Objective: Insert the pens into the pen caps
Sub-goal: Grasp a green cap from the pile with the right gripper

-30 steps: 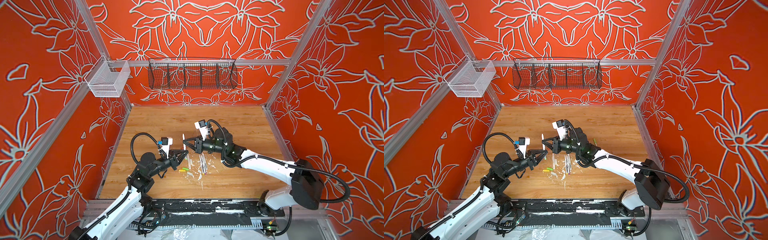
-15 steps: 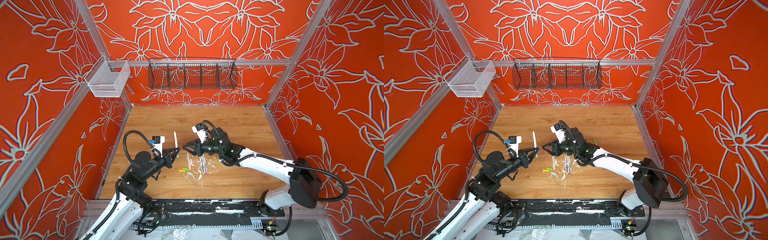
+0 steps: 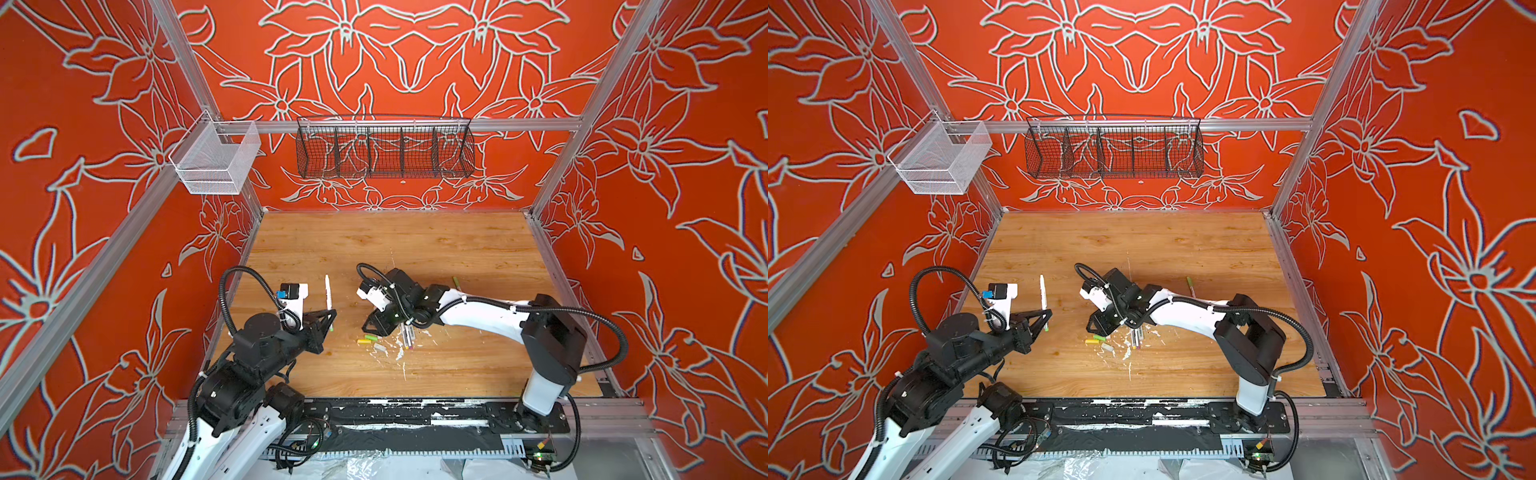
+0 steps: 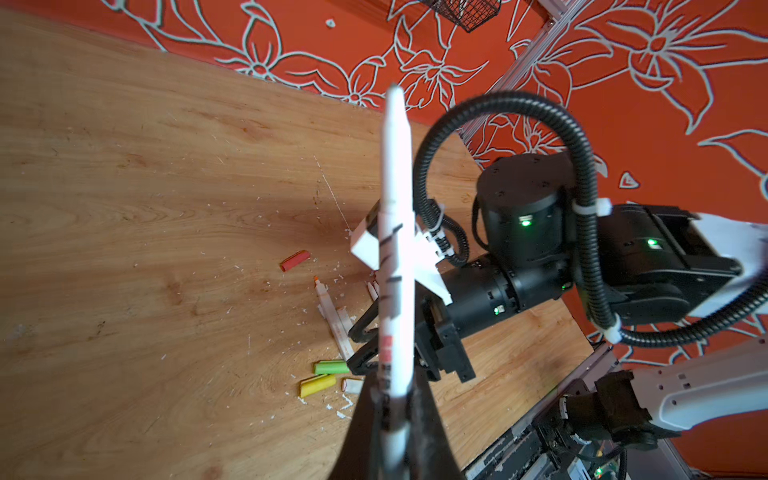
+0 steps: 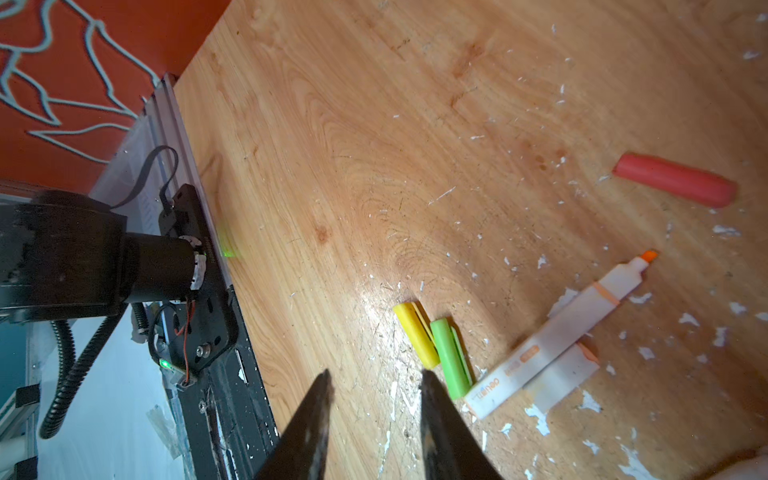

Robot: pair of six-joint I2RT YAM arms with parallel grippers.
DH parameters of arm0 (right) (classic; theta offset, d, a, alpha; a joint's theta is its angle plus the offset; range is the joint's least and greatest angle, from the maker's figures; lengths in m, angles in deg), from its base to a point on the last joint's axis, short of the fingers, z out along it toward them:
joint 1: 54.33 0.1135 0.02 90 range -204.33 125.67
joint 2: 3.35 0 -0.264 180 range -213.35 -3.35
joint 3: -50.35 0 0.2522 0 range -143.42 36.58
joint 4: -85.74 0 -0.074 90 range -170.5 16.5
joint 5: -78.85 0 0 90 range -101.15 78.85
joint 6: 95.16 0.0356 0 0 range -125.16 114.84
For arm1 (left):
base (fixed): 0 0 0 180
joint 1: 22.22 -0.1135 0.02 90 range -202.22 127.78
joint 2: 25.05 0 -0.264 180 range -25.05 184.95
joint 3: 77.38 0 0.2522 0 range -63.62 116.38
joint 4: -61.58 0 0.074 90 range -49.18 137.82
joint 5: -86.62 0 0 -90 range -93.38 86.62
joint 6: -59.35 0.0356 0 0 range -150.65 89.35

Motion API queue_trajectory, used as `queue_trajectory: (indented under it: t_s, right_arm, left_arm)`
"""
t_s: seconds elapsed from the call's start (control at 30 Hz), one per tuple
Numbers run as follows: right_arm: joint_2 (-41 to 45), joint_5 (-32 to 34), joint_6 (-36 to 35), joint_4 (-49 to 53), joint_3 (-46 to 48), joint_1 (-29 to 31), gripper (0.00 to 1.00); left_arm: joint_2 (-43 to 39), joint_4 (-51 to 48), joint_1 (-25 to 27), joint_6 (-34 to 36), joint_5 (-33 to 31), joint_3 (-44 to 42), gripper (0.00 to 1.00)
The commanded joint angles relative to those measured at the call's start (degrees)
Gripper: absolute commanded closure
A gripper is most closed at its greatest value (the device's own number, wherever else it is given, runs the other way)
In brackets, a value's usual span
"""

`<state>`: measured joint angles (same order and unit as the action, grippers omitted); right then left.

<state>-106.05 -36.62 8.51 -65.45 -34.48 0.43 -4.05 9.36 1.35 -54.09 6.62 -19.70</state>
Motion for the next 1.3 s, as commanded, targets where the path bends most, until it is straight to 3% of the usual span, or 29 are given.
queue_trajectory:
  t_s: [0.0, 0.33, 1.27]
  right_arm:
    - [-3.43, 2.11, -6.77, 8.24, -3.90, 0.99, 0.65]
    - [-12.09, 7.23, -10.27, 14.98, -10.89, 2.30, 0.69]
    - [-18.01, 13.05, -10.55, 16.48, -15.05, 2.37, 0.73]
  left_arm:
    - [-2.35, -2.15, -0.37, 2.98, 1.92, -0.31, 1.00]
    - [-6.24, -0.40, -0.37, 3.27, 2.87, -1.56, 1.00]
    - [-7.28, 0.31, -0.51, 3.30, 3.18, -2.00, 1.00]
